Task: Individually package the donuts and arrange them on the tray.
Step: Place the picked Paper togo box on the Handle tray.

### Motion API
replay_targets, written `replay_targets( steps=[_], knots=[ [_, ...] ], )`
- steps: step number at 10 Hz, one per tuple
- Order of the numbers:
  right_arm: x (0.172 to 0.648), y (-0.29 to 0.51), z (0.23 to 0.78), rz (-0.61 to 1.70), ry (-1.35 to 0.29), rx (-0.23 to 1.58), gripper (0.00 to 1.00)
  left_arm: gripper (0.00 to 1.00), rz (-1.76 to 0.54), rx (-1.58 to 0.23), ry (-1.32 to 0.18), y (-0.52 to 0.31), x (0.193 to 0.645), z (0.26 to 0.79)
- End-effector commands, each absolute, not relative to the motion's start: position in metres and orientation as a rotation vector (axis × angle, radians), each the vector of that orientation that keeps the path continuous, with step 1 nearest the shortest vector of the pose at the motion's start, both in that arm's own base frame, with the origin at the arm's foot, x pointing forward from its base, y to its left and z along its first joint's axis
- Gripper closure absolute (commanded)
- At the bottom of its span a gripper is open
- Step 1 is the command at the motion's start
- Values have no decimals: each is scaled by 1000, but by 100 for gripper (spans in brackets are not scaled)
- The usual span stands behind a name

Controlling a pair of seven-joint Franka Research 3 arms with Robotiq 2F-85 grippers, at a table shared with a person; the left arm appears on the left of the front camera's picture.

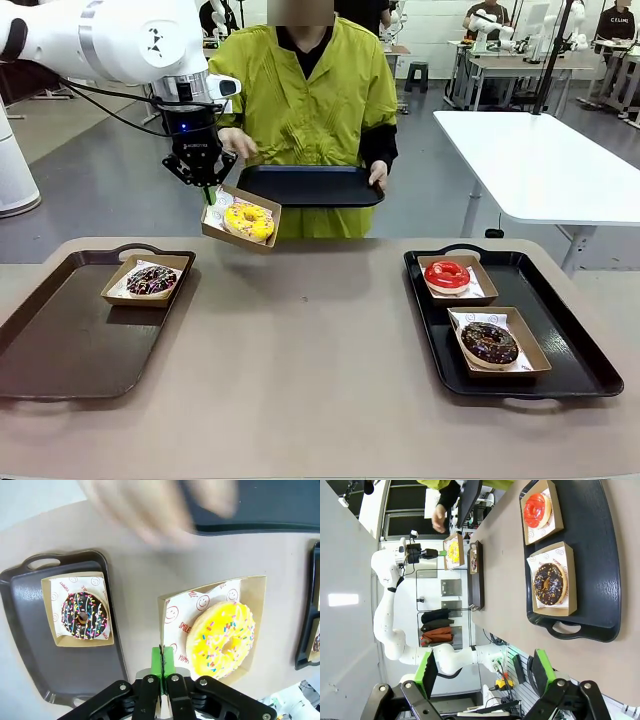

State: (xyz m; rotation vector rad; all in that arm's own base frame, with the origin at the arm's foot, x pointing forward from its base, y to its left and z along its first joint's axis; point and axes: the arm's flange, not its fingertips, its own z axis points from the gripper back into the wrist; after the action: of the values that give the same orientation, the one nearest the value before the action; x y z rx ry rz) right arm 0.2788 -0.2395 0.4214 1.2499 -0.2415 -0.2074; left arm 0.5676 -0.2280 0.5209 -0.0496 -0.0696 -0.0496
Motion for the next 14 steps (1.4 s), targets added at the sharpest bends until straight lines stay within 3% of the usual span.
replay_targets(
  steps=[1,4,8,11,14],
  knots=[
    [278,-240,421,-207,-242,1261,0,100,-48,-45,-71,-225,565,523],
    [278,-240,421,-207,-242,1261,0,99,-100,-90,-42,-221,561,540],
    [278,-240,421,-207,-242,1261,0,99,-117,-130,-38,-132,455,607],
    [278,-240,421,-207,-242,1261,0,99,-60,-85,-46,-60,414,602],
    [278,-240,421,-207,-242,1261,0,99,-23,-7,-85,4,387,557]
  ],
)
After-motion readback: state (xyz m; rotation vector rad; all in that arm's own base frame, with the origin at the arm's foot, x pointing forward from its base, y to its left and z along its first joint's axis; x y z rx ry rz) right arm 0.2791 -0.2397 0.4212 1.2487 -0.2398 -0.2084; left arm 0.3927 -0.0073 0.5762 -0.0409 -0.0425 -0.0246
